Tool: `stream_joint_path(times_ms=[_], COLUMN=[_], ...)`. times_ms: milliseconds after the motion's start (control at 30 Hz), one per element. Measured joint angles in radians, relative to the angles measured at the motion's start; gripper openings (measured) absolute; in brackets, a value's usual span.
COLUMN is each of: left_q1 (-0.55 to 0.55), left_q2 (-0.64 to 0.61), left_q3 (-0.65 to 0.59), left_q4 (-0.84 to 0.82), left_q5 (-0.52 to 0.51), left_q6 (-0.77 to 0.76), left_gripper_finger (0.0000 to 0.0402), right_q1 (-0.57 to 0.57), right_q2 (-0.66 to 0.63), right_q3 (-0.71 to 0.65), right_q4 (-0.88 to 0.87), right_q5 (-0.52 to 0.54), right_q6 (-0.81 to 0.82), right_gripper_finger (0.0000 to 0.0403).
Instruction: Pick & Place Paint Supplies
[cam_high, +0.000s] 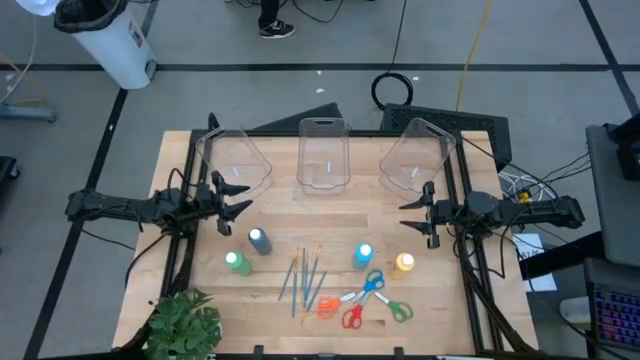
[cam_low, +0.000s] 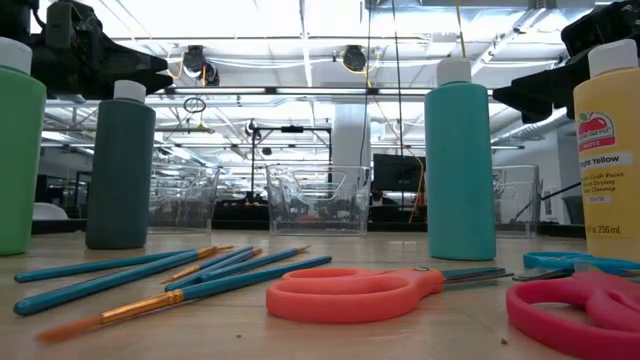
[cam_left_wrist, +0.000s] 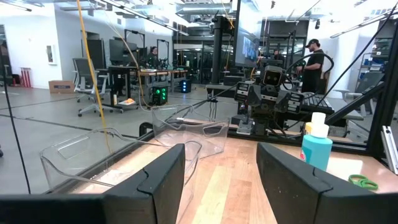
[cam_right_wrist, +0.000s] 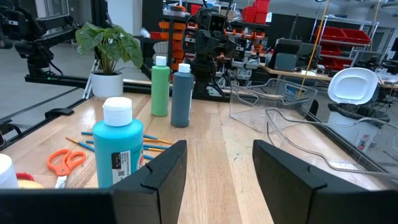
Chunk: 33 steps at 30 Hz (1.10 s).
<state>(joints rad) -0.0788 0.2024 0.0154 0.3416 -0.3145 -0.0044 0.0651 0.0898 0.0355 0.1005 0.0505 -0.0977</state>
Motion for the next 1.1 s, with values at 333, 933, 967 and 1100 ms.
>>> stream_joint_path(times_ms=[333, 933, 967, 1100], left_q1=[0.0, 0.0, 0.0, 0.0], left_q2=[0.0, 0.0, 0.0, 0.0], left_q3=[0.0, 0.0, 0.0, 0.0], left_q4=[0.0, 0.0, 0.0, 0.0], left_q5=[0.0, 0.0, 0.0, 0.0], left_q6=[0.0, 0.0, 0.0, 0.0], left_gripper_finger=[0.0207, 0.0207, 0.0207, 0.0207], right_q1=[0.0, 0.0, 0.0, 0.0], right_q2=[0.0, 0.0, 0.0, 0.001], right_q3=[0.0, 0.0, 0.0, 0.0], right_q4=[0.114, 0.501, 0.501, 0.493], right_q5=[-0.001, 0.004, 0.004, 0.004], right_q6=[-0.013, 0.298, 0.282, 0.3], right_gripper_finger=[0.0178, 0.0176, 0.0176, 0.0186])
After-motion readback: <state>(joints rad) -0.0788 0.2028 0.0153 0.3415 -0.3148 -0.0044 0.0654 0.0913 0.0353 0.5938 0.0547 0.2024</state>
